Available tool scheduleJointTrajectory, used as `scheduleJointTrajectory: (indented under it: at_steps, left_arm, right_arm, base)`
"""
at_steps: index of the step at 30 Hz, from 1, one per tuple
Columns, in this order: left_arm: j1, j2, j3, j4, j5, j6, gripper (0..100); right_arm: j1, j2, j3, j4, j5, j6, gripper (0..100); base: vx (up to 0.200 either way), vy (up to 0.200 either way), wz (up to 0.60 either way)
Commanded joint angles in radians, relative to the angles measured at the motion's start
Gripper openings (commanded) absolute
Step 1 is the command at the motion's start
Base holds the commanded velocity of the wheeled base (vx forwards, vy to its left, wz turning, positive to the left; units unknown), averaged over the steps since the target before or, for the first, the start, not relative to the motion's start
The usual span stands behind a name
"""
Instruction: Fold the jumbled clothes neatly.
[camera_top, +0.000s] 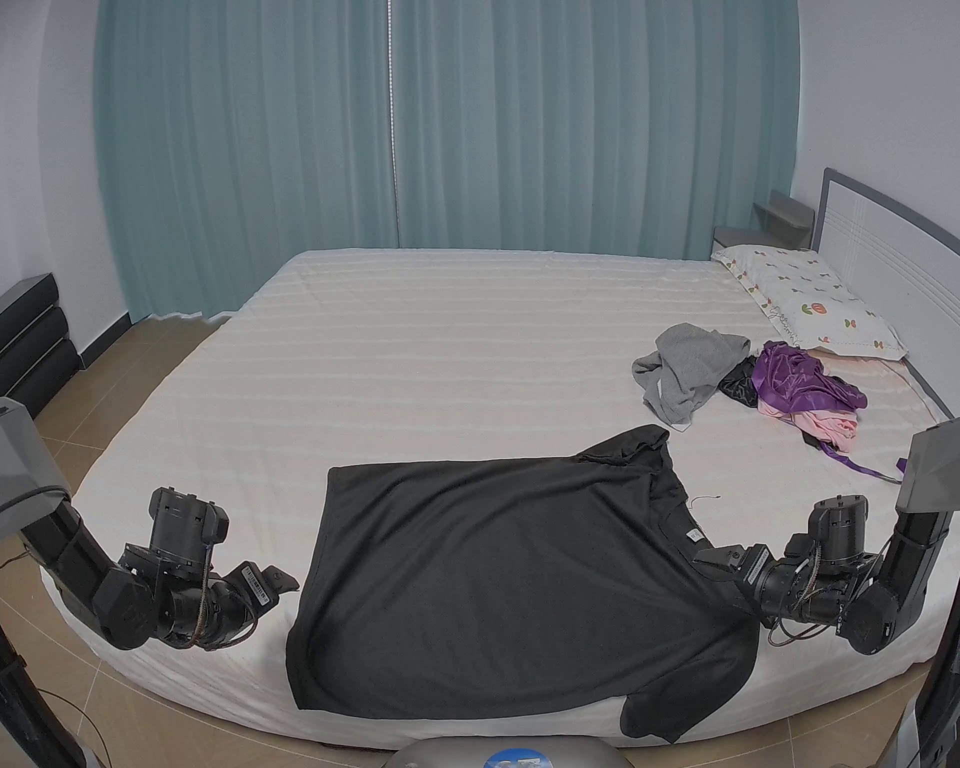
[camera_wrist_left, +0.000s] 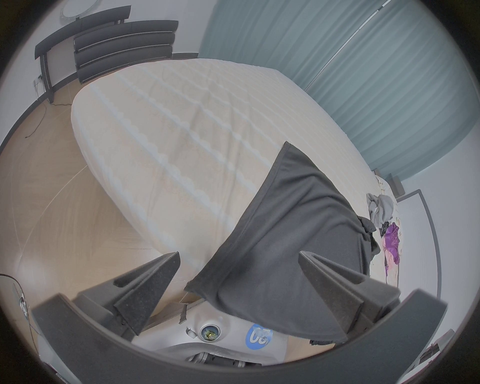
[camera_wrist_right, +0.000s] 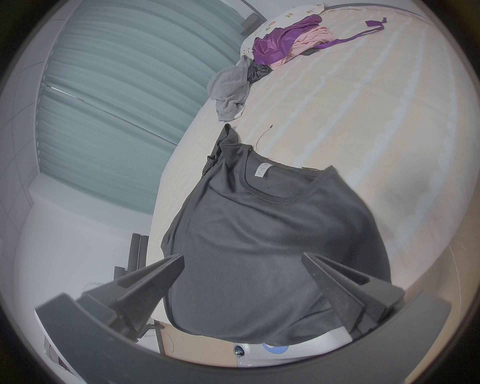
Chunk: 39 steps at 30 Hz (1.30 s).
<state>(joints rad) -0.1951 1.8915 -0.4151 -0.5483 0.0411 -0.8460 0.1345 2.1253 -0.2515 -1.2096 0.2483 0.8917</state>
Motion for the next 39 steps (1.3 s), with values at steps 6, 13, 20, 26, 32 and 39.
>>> scheduleJointTrajectory:
  at_steps: [6,13,20,26,32,39]
  left_arm:
    - [0.0,0.0,-0.057,-0.001,0.003,-0.036,100]
    - [0.014,0.084,-0.185,-0.002,0.003,-0.048,100]
    - [0.034,0.245,-0.363,0.005,-0.012,-0.039,100]
    - [0.052,0.348,-0.551,0.031,-0.035,0.039,100]
    - [0.049,0.452,-0.734,0.08,-0.036,0.039,100]
    - [0.042,0.563,-0.907,0.142,-0.026,0.045,100]
  right_arm:
    - [0.001,0.002,-0.002,-0.001,0.0,-0.002,100]
    - [0.005,0.012,0.0,-0.001,0.0,-0.004,100]
    - [0.01,0.025,-0.006,-0.001,-0.001,-0.005,100]
    - [0.007,0.024,0.0,-0.001,-0.003,-0.004,100]
    - [0.005,0.022,-0.006,-0.001,-0.001,0.0,100]
    - [0.011,0.031,-0.006,-0.001,0.002,0.001,100]
  base:
    - [0.033,0.0,0.0]
    - [0.0,0.0,0.0]
    - [0.0,0.0,0.0]
    - [0.0,0.0,0.0]
    - [0.0,0.0,0.0]
    - [0.0,0.0,0.0]
